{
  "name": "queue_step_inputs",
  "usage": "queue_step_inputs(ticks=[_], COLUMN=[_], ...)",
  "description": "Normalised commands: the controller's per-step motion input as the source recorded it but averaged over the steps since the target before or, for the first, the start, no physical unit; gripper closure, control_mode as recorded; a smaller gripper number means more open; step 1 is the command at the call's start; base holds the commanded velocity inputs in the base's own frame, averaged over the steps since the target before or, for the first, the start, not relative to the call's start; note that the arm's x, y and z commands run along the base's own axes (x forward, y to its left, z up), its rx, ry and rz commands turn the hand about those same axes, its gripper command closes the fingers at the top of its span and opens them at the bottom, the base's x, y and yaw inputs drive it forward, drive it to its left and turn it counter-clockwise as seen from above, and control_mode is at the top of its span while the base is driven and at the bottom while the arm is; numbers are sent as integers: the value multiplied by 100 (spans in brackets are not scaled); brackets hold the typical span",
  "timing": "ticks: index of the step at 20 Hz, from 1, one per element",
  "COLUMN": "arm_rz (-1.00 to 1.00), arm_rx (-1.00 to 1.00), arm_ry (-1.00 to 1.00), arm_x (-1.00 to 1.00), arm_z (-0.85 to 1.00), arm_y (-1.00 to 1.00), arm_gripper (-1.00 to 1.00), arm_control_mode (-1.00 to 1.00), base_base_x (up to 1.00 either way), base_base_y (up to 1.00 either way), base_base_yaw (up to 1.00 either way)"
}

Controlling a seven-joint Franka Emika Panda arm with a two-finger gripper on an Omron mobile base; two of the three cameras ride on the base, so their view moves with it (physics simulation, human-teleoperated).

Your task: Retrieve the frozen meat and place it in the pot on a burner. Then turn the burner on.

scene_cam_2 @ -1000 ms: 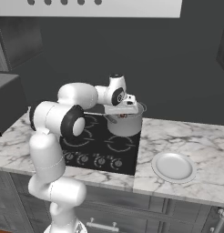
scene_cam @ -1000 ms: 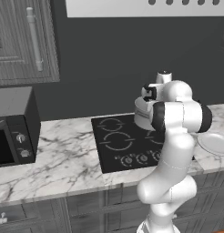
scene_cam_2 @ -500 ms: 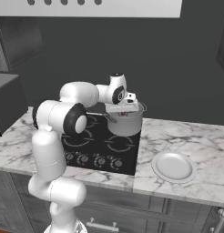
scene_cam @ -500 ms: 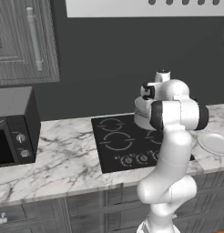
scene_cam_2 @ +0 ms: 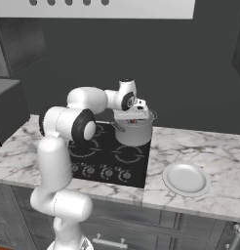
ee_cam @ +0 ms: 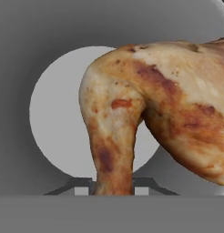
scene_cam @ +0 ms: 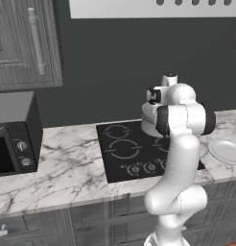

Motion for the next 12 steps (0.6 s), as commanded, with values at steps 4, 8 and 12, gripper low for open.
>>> queue_step_inputs(ticks=[4, 8, 12], arm_rz=[0, 0, 0], arm_rx=[5, 4, 0], arm_ry=[0, 0, 0], arm_x=[1, 0, 8], arm_z=[-32, -23, -5], arm_y=[0, 0, 0], arm_gripper=[100, 100, 100], arm_control_mode=[-100, -100, -100], base_base_x=[0, 0, 0], base_base_y=[0, 0, 0], base_base_yaw=[0, 0, 0])
